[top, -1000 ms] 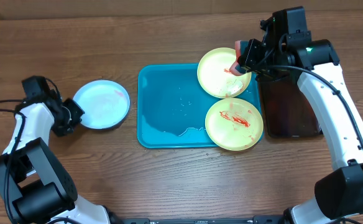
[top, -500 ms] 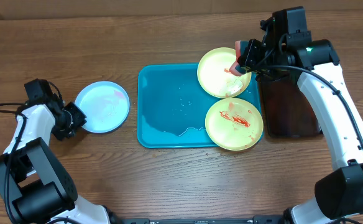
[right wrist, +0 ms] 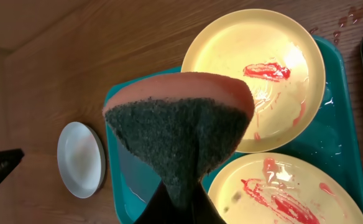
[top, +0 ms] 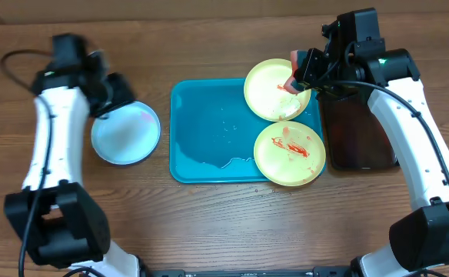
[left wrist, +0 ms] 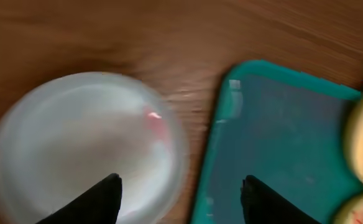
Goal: Clean dirty plates on tray and stack at the side
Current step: 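Carry the white plate left off the tray and set it on the table, then grip the rim of the upper yellow plate with the left gripper, then pull the yellow plate toward the tray center with the left gripper, then scrub the yellow plate with the sponge while left gripper holds rim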
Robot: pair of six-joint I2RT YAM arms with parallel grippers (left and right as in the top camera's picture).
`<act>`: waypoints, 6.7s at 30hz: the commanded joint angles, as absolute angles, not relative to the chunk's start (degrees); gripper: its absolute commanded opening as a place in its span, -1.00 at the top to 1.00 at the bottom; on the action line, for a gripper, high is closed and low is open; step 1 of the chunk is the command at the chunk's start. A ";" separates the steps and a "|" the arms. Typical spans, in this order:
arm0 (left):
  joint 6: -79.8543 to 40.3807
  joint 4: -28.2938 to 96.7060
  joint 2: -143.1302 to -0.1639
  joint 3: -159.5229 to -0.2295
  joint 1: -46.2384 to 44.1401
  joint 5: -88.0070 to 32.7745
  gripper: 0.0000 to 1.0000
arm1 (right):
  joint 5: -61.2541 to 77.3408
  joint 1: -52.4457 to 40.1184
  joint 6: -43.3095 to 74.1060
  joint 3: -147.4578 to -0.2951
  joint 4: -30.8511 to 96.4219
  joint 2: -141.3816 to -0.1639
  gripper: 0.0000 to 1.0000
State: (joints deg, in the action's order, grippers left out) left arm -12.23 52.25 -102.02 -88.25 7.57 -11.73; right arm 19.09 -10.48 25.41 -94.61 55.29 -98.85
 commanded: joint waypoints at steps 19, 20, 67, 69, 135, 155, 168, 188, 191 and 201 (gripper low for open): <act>-23.51 40.88 -132.00 -110.61 -23.00 -15.16 -0.15 | 18.94 -10.09 24.99 -95.88 55.22 -96.60 0.92; -24.82 40.82 -132.99 -111.28 -23.31 -13.41 -0.15 | 18.79 -10.09 25.02 -95.88 55.48 -96.60 0.92; -27.24 36.49 -138.43 -110.63 -25.50 -6.87 0.92 | -0.36 -10.11 19.64 -93.84 63.40 -98.50 0.93; -27.24 36.82 -138.43 -110.65 -24.86 -6.83 0.92 | -0.34 -10.11 19.66 -93.84 63.57 -98.50 0.92; -12.99 66.72 -136.38 -97.86 -9.23 -19.59 0.91 | 27.11 -28.29 27.29 -93.80 41.58 -131.83 0.93; -12.36 65.54 -136.38 -97.86 -8.23 -20.40 0.92 | 8.23 -26.50 20.21 -103.04 59.24 -131.24 0.93; -8.71 67.29 -136.38 -97.86 -7.53 -19.97 0.92 | -4.91 -28.21 19.42 -103.85 52.93 -132.51 0.93; -8.56 67.24 -136.38 -97.86 -7.64 -20.25 0.92 | 31.09 -32.29 17.78 -103.90 44.73 -135.83 0.93; -8.56 67.26 -136.38 -97.86 -7.64 -20.25 0.92 | 31.46 -32.05 18.04 -103.92 46.65 -135.83 0.93; -8.80 67.26 -136.38 -97.86 -7.53 -20.23 0.92 | 25.80 -29.15 17.47 -104.03 58.24 -135.48 0.92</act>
